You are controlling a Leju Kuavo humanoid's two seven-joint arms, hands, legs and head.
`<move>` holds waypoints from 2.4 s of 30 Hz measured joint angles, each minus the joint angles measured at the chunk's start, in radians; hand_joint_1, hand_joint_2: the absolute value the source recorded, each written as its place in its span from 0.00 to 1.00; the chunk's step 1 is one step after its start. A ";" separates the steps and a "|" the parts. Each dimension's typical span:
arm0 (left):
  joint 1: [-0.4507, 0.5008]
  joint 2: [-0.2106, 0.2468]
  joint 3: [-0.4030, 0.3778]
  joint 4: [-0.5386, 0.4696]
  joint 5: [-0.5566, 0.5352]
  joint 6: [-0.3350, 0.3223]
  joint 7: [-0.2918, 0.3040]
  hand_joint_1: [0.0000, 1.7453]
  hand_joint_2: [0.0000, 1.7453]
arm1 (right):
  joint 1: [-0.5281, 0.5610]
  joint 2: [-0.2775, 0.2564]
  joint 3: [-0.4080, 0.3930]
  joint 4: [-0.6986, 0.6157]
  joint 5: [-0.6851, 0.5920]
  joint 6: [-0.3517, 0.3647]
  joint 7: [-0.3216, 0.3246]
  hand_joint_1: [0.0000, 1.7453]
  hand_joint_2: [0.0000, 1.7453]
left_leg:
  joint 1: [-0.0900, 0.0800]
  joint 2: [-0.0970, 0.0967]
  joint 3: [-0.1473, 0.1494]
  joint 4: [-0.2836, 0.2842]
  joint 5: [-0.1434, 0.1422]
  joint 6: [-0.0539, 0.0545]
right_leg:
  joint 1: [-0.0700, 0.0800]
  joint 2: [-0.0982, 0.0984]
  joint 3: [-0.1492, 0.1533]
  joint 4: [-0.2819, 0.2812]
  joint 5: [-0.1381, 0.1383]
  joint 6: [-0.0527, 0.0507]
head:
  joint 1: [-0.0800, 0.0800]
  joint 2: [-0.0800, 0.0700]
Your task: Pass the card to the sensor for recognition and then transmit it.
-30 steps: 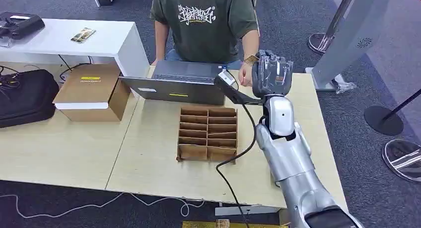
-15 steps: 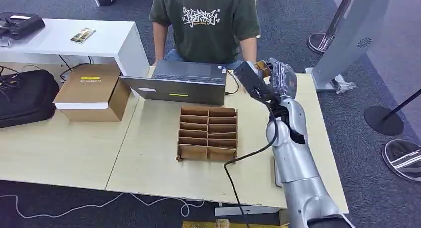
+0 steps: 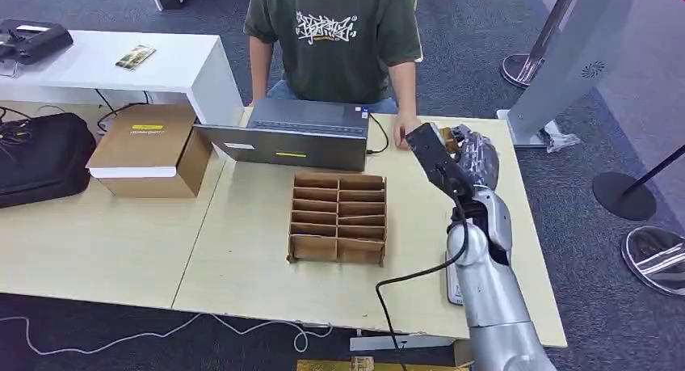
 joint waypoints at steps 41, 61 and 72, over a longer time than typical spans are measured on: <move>-0.002 -0.032 0.095 -0.042 -0.064 -0.011 -0.002 0.00 0.00 | 0.284 -0.043 -0.209 -0.120 0.058 0.000 0.059 1.00 1.00 | 0.000 0.000 0.000 0.000 -0.001 0.000 | 0.000 0.000 0.000 0.000 -0.001 0.001 | 0.000 0.000; 0.013 -0.087 0.181 -0.143 -0.087 -0.070 -0.005 0.00 0.00 | 0.504 -0.022 -0.246 -0.359 0.095 0.118 0.146 1.00 1.00 | 0.000 0.000 0.000 0.000 -0.003 0.002 | 0.000 -0.001 0.000 0.000 -0.002 0.001 | 0.000 0.000; 0.012 -0.097 0.203 -0.165 -0.107 -0.081 -0.005 0.00 0.00 | 0.521 -0.015 -0.258 -0.361 0.085 0.151 0.153 1.00 1.00 | 0.000 0.000 0.000 0.000 -0.003 0.002 | 0.000 -0.001 0.000 0.000 -0.002 0.001 | 0.000 0.000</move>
